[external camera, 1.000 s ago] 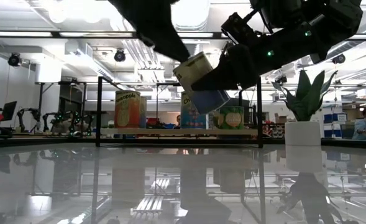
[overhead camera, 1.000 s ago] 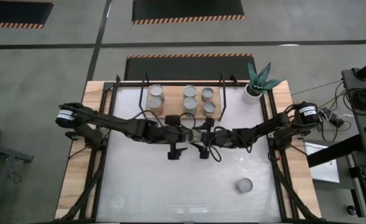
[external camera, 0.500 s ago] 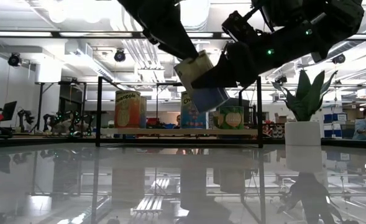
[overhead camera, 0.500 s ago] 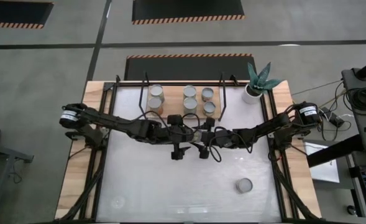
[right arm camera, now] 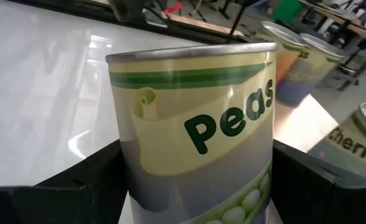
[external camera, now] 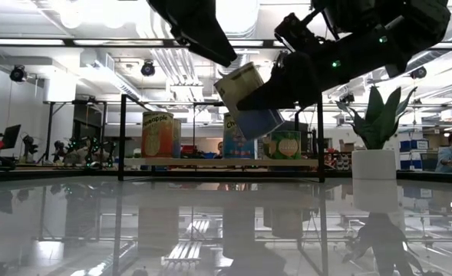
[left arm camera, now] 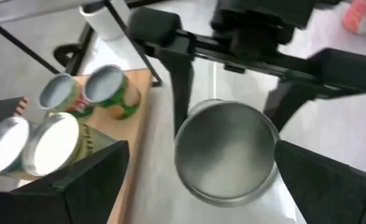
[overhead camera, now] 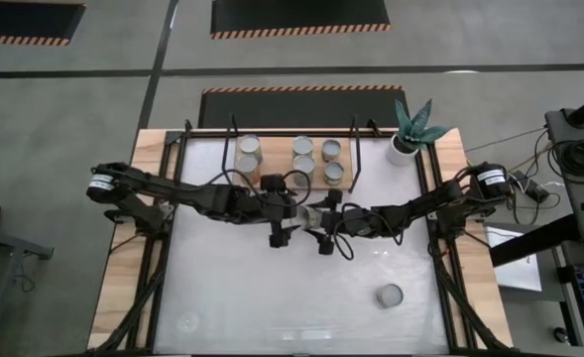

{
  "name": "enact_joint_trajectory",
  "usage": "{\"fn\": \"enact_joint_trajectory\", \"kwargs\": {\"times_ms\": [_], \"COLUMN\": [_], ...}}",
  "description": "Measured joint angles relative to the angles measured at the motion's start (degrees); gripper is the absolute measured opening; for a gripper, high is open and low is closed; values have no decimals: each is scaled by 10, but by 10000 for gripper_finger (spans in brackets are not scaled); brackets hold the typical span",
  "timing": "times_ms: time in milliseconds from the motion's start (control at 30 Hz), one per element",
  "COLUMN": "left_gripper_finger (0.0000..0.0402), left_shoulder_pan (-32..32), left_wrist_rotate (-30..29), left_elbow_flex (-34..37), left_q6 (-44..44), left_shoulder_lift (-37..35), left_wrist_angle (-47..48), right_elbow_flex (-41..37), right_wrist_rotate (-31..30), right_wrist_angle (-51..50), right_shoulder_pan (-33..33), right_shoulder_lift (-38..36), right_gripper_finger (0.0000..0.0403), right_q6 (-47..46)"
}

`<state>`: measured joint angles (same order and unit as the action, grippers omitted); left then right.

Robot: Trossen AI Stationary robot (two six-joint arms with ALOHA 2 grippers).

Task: Pick and place cans onto a shelf
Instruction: Put the canned peas on the shelf

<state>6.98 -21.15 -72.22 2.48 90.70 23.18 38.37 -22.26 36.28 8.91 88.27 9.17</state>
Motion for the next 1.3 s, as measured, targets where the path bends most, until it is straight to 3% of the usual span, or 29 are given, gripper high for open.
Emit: {"fn": "enact_joint_trajectory", "kwargs": {"times_ms": [200, 700, 1033, 1300], "left_gripper_finger": [384, 384, 384, 384], "left_shoulder_pan": [-4, -8, -8, -9], "left_wrist_rotate": [63, 73, 114, 106], "left_elbow_flex": [15, 20, 10, 14], "left_q6": [-2, -11, -2, -19], "left_shoulder_lift": [5, 28, -6, 26], "left_wrist_angle": [-8, -39, -14, -43], "right_elbow_flex": [0, 0, 3, 6], "right_wrist_rotate": [1, 0, -4, -2], "right_wrist_angle": [1, -6, 4, 6], "right_shoulder_pan": [1, 6, 6, 6], "right_shoulder_lift": [0, 0, 0, 0], "right_gripper_finger": [302, 302, 302, 302], "right_q6": [-1, 2, -7, -7]}}
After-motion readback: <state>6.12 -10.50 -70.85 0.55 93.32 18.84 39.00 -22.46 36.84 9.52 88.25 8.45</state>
